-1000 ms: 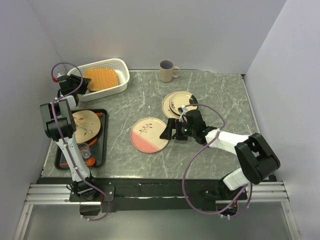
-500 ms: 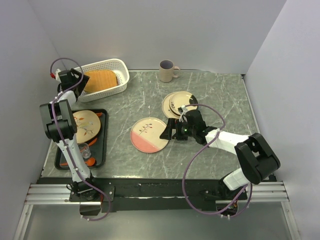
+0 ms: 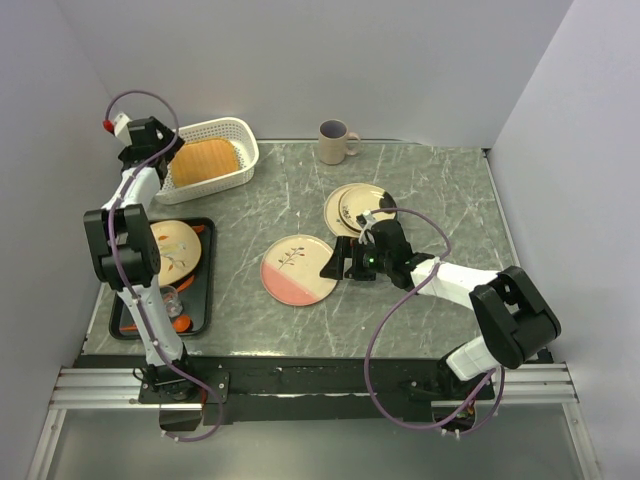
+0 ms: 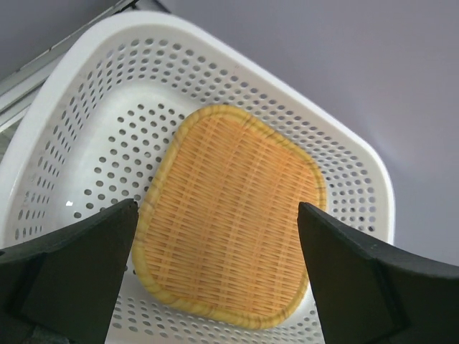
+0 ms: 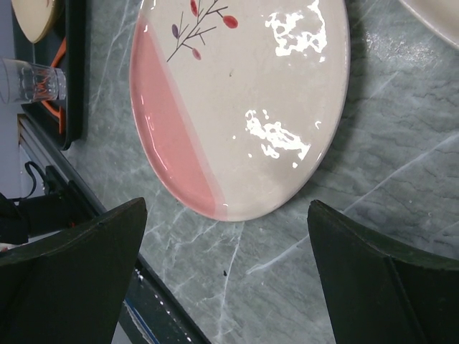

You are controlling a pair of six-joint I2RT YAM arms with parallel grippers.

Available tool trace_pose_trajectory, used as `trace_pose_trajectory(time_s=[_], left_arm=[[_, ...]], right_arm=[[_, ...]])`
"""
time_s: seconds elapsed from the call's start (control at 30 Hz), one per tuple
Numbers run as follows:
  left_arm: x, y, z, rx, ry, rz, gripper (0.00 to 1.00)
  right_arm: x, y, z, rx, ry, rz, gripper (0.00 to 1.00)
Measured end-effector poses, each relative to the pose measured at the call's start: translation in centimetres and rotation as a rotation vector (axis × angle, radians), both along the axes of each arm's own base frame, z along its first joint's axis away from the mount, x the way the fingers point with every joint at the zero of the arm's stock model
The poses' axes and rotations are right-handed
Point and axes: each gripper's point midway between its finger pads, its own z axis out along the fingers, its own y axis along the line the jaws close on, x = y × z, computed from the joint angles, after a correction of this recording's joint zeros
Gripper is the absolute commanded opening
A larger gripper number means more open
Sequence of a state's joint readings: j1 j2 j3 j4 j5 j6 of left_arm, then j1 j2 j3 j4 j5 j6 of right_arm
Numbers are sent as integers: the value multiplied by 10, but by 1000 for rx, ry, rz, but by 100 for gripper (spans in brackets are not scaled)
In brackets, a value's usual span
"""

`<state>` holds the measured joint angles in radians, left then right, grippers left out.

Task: Place the plates into the plastic bin on the countertop
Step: Place the plate in the plastic bin, then pick up the plate at the center of the board.

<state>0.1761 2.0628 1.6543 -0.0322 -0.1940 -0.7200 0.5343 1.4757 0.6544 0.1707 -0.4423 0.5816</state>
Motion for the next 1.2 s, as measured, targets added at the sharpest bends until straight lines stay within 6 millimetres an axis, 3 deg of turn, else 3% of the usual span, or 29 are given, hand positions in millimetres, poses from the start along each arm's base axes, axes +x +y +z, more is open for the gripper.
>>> trace_pose_trajectory(time_s=[0.33,0.6,0.73,0.8,0.97,1.2], left_arm=[[-4,-31,61,63,-92,-69,98],[-2,-73,63,83,-82,-180,98],[-7,-113,65,95,-80,-271,98],[-24,-142,63,92,-68,-338,98],[-64,-185,61,75,-72,-451,98],[-125,-205,39,49,-32,-528,98]], right_arm=[[0,-2,-1,-7,-3,-10,100],[-1,-6,1,-13,-16,-25,100],[-3,-8,-1,-18,-14,-30,100],[-4,-9,-3,-19,-11,-31,100],[-5,-9,-3,-18,-10,-32,100],[-12,-14,-11,-29,7,-31,100]])
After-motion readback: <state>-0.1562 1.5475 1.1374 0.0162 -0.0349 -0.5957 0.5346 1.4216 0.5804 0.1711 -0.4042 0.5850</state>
